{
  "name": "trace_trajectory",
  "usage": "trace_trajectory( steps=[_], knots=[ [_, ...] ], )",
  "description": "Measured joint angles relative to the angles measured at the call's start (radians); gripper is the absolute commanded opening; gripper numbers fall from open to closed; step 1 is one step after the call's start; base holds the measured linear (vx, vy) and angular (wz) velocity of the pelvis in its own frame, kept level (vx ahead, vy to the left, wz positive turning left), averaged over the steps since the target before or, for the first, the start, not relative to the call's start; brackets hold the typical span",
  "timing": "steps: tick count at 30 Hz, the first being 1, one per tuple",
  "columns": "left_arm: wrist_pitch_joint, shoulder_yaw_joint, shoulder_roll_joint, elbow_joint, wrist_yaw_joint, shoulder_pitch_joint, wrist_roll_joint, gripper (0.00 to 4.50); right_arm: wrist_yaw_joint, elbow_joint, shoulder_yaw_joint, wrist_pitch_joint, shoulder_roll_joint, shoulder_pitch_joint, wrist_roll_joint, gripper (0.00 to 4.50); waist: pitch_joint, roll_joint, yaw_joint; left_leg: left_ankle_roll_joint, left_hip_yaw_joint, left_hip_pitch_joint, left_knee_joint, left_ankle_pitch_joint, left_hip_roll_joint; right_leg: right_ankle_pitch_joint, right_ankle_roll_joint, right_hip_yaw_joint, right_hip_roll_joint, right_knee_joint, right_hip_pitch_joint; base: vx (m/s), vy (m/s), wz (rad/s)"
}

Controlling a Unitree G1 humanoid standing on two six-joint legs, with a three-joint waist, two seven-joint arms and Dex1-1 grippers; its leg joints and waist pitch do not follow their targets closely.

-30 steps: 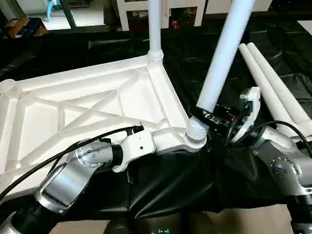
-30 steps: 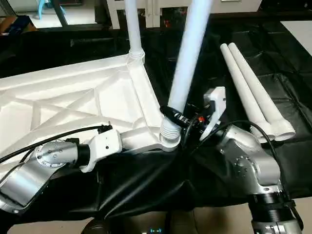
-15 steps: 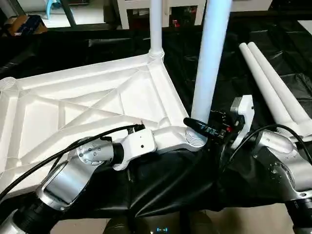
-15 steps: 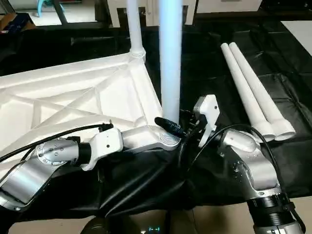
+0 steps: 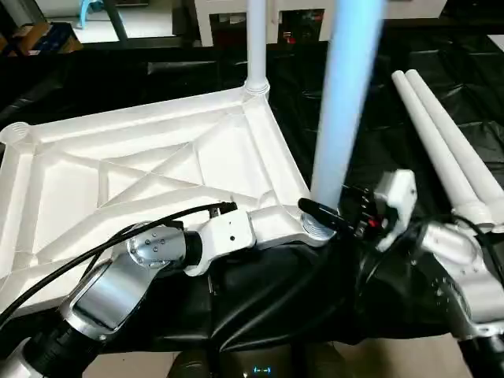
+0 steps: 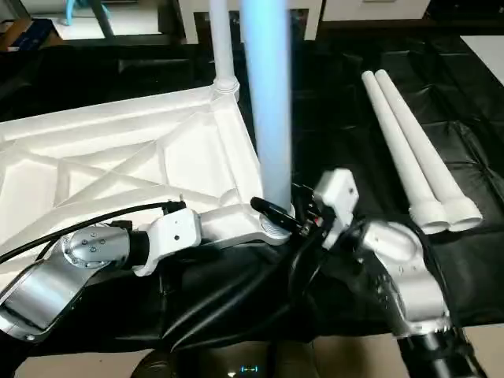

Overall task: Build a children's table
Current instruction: Insert table leg to table base

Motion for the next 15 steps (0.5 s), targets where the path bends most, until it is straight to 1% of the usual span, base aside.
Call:
trace_trajectory(
  steps=[7, 9, 13, 15],
  knots=[
    [-0.002, -0.002, -0.002, 0.001, 0.000, -0.001, 0.001, 0.00, -0.009, 0.005, -0.025, -0.074, 0.031, 0.058, 0.007, 1.86, 0.000, 0.000, 0.001, 0.000, 0.000, 0.000, -0.002, 0.000, 0.000, 0.000, 0.000, 0.000, 0.000, -0.001, 0.000, 0.000, 0.000, 0.00],
    [-0.002, -0.006, -0.004, 0.002, -0.001, -0.004, 0.001, 0.00, -0.009, 0.011, -0.032, -0.116, 0.036, 0.077, 0.008, 1.86, 0.000, 0.000, 0.003, 0.000, 0.000, 0.000, -0.003, 0.000, 0.000, 0.000, 0.000, 0.000, 0.000, -0.002, 0.000, 0.000, 0.000, 0.00],
    [-0.004, -0.010, -0.006, 0.002, -0.001, -0.005, 0.001, 0.00, -0.009, 0.020, -0.040, -0.169, 0.050, 0.100, 0.005, 1.86, 0.000, 0.001, 0.005, 0.000, 0.000, 0.000, -0.006, 0.000, 0.000, 0.000, 0.000, 0.000, 0.000, -0.006, 0.002, 0.000, 0.000, 0.00],
    [-0.004, -0.012, -0.007, 0.002, -0.001, -0.005, 0.001, 0.00, -0.011, 0.031, -0.041, -0.207, 0.058, 0.116, -0.002, 1.86, -0.001, 0.001, 0.005, 0.000, 0.000, 0.001, -0.010, 0.000, 0.000, 0.000, 0.000, -0.001, 0.000, -0.010, 0.005, 0.000, 0.000, 0.00]
  ],
)
